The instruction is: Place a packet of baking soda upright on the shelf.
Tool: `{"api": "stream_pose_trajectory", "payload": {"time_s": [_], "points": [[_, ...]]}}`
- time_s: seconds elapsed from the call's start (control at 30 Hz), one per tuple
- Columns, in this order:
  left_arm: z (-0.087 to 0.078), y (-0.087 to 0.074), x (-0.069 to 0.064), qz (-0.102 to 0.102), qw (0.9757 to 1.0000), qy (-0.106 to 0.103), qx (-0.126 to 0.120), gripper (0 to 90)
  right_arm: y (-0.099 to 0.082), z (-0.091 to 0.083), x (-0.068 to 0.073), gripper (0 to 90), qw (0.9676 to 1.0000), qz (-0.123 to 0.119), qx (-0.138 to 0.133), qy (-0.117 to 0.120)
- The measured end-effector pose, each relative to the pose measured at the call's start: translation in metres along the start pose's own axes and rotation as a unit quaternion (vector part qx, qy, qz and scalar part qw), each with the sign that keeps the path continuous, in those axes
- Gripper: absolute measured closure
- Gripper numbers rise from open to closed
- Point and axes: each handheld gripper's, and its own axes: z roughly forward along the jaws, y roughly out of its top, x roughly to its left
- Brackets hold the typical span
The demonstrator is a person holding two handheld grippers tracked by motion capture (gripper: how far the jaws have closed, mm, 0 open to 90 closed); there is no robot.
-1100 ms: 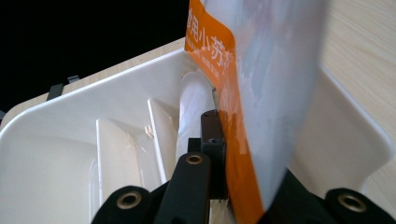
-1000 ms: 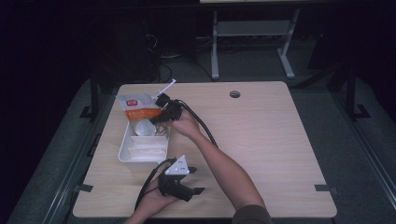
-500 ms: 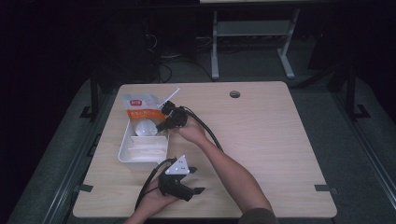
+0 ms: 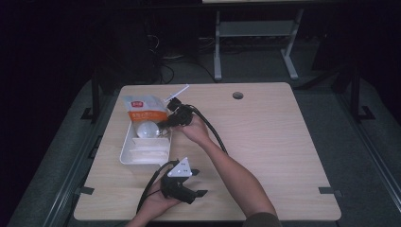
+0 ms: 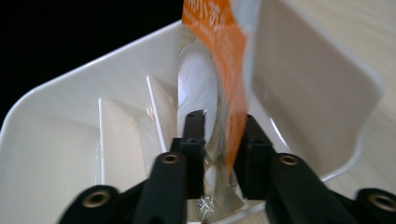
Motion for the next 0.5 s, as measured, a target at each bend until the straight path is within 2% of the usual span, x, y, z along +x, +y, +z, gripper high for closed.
{"api": "stream_pose_trajectory", "payload": {"time_s": [0.13,0.2,0.3,0.5], "points": [[-0.0001,0.0,0.0,0.0,1.0,0.0,-0.001,23.8,-0.0016,0.0017,-0.0001,88.8,0.9999,-0.004,0.013,-0.007],[-0.0002,0.0,0.0001,0.0,1.0,0.001,-0.001,23.8,-0.0037,0.0029,-0.0019,89.1,0.9999,0.001,0.009,-0.005],[0.0,0.0001,-0.0006,0.0,1.0,0.001,0.0,23.8,-0.0064,0.0029,-0.0071,89.0,0.9998,0.021,0.006,0.002],[0.0002,0.0003,-0.0005,0.001,1.0,0.001,0.001,23.8,-0.0053,0.0021,-0.0052,88.0,0.9998,0.017,0.008,-0.004]]}}
